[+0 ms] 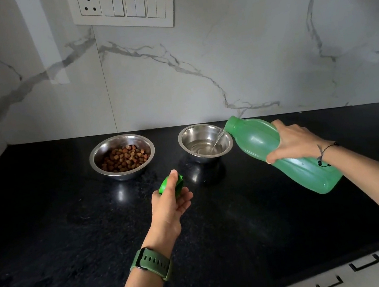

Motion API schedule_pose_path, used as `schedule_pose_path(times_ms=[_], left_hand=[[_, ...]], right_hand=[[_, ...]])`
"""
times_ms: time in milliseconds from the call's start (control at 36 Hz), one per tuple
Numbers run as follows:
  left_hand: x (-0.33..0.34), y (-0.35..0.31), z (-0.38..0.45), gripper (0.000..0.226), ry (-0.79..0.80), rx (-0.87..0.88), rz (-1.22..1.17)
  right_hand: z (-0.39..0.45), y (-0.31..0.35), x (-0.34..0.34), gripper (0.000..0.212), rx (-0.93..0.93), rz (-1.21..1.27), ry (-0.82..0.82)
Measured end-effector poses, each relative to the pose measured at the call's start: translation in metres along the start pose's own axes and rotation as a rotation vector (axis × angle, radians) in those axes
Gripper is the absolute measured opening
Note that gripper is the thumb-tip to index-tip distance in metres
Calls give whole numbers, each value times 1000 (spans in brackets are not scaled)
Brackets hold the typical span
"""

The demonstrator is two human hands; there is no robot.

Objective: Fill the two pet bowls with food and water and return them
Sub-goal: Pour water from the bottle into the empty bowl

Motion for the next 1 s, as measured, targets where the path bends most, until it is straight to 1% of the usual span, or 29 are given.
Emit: schedule_pose_path(times_ms=[361,583,1000], left_hand=[[-1,-3,-7,62,11,11,0],[-3,-4,-10,60,12,5,1],[-11,-1,-18,60,-15,-18,16]], right_hand=[[-6,2,-4,81,-7,10,-1],[-11,6,-7,85,-5,-7,7],[-10,8,-9,86,-4,12,24]])
Point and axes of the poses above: each hand's wrist, its own z-axis towards the middle knuckle, its own x-axis out of the palm, y = z × x, the point moved 6 cm from there along z, towards the middle knuckle, and after that the axes turned 12 degrees about -z, right-handed, at the moved point
